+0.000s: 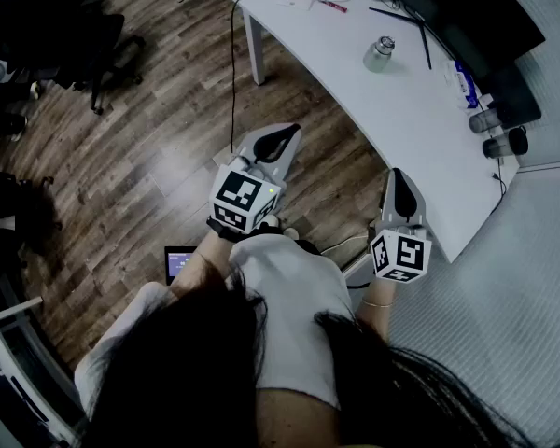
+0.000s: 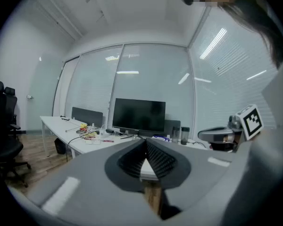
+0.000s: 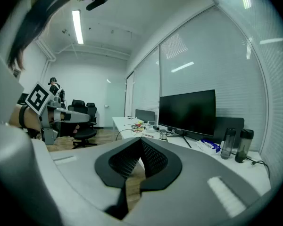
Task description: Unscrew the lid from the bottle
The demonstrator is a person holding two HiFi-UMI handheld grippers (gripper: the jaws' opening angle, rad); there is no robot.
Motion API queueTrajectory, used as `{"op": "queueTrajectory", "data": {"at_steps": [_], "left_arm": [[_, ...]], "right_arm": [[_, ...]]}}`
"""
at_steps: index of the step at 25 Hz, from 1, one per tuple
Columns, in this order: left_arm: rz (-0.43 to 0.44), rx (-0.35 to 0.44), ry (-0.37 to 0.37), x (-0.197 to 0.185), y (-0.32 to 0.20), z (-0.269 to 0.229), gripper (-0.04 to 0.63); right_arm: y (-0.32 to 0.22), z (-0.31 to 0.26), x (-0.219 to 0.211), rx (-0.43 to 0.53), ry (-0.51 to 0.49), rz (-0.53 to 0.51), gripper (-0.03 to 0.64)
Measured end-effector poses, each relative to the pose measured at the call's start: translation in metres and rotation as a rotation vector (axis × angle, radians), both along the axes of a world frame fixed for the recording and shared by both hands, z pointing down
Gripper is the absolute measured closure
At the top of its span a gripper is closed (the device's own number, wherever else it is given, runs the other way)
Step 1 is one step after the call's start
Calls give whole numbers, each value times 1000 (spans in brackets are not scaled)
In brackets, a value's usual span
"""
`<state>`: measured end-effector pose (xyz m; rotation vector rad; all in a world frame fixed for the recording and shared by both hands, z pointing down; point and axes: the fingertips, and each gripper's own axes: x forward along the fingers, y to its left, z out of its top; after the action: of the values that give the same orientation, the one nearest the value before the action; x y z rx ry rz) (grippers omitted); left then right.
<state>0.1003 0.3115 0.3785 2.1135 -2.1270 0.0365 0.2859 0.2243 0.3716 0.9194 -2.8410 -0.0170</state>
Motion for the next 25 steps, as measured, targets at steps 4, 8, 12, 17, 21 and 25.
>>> {"op": "queueTrajectory", "data": {"at_steps": [4,8,12,17,21,25], "left_arm": [[-6,-7,-4,4,5,1,537],[-37,-3,-5,0,13,0,536],[-69,-1,-7,-5,17,1,535],[-103,3,3,-25,10,6,535],[-100,5,14,-56,-9,12,534],[-82,0,24,-99,-35,15,534]], "right_arm": [[0,2,8,-22,-28,20,615],[2,1,2,-31,-45,-19,615],[1,4,-8,-33,-49,-61,614],[-8,8,-33,-51,-48,-112,612],[-28,11,-67,-43,-42,-118,609],[-55,11,-108,-45,-43,-103,594]]}}
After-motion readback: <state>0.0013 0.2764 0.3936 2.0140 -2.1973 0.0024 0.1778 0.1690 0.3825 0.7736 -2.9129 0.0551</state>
